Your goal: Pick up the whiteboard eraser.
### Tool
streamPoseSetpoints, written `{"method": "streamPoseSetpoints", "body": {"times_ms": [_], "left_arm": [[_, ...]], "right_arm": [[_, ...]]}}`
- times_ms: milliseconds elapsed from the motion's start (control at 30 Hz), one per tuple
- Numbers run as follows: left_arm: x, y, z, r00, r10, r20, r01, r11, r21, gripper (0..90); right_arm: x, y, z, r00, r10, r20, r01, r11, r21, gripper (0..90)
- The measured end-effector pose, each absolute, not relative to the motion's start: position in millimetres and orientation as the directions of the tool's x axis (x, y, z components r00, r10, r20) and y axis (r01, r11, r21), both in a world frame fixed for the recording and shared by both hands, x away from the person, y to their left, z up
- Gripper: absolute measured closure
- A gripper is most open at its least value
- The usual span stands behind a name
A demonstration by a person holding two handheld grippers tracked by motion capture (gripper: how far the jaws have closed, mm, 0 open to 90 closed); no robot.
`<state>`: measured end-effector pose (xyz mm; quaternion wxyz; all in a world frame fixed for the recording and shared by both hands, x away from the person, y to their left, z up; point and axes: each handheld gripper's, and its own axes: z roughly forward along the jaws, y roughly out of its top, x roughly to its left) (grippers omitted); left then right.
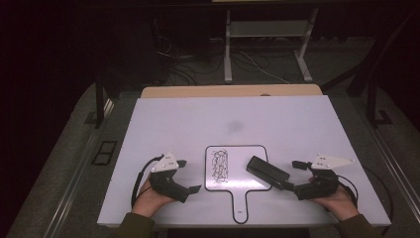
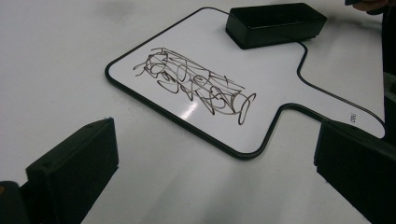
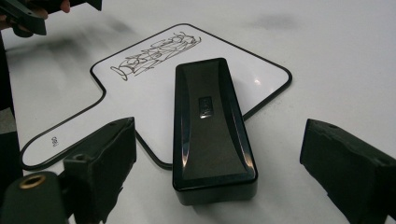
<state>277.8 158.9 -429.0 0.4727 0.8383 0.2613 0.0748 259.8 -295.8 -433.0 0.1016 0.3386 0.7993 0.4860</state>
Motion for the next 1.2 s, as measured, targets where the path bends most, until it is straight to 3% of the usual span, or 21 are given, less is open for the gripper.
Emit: {"method": "streamPoseSetpoints", "body": {"times_ms": [667,1200], "left_arm": [[278.0,159.1,-429.6,0.847,0.515,-0.133,0.383,-0.417,0.824,0.0],[277.0,157.1,-430.2,0.854,0.504,-0.127,0.374,-0.425,0.824,0.0]], "right_arm": [[262.2,-291.4,-425.6,-0.761,0.628,0.167,0.438,0.306,0.846,9.4],[267.1,-283.4,-415.4,-0.765,0.629,0.136,0.442,0.359,0.822,2.1]]}}
